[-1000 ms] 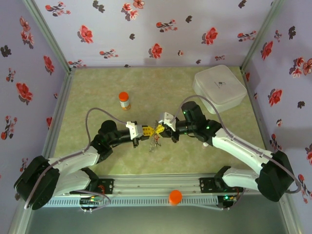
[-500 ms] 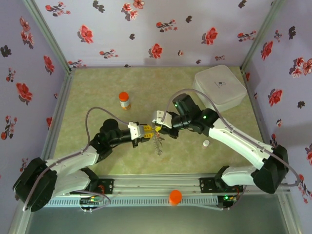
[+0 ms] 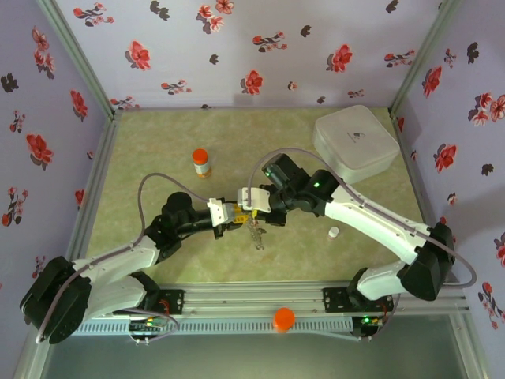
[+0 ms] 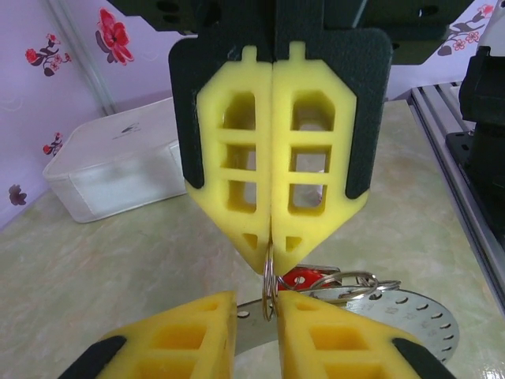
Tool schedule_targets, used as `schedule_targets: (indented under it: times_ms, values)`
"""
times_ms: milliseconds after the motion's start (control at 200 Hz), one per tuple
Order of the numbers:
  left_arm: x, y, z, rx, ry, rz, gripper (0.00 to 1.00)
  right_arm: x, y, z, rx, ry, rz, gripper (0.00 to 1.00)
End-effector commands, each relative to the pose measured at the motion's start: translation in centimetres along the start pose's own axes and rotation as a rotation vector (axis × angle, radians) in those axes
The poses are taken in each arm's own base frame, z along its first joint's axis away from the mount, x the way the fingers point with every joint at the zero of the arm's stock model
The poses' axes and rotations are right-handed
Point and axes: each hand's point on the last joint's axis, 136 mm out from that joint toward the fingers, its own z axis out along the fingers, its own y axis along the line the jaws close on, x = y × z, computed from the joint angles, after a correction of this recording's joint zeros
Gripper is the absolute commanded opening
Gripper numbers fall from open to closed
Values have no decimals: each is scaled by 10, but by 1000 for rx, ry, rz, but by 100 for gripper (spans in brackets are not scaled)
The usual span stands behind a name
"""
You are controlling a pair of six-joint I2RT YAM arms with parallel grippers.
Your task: Put the keys on the keyring
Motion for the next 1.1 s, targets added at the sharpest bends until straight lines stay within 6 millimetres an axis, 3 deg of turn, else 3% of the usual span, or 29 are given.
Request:
schedule_targets:
  times_ms: [0, 225, 465, 1095]
  values:
    - [-14, 1, -1, -2, -33, 29, 21, -15, -7, -7, 32, -27, -24, 0]
    - [-16, 1, -2, -4, -41, 31, 11, -19, -4, -4, 26, -51, -19, 0]
    - [-12, 0, 0, 3, -26, 25, 12, -31, -2, -8, 30, -126, -14, 0]
    - [-11, 0, 1, 8, -28, 18, 10, -33, -2, -8, 61, -183, -4, 0]
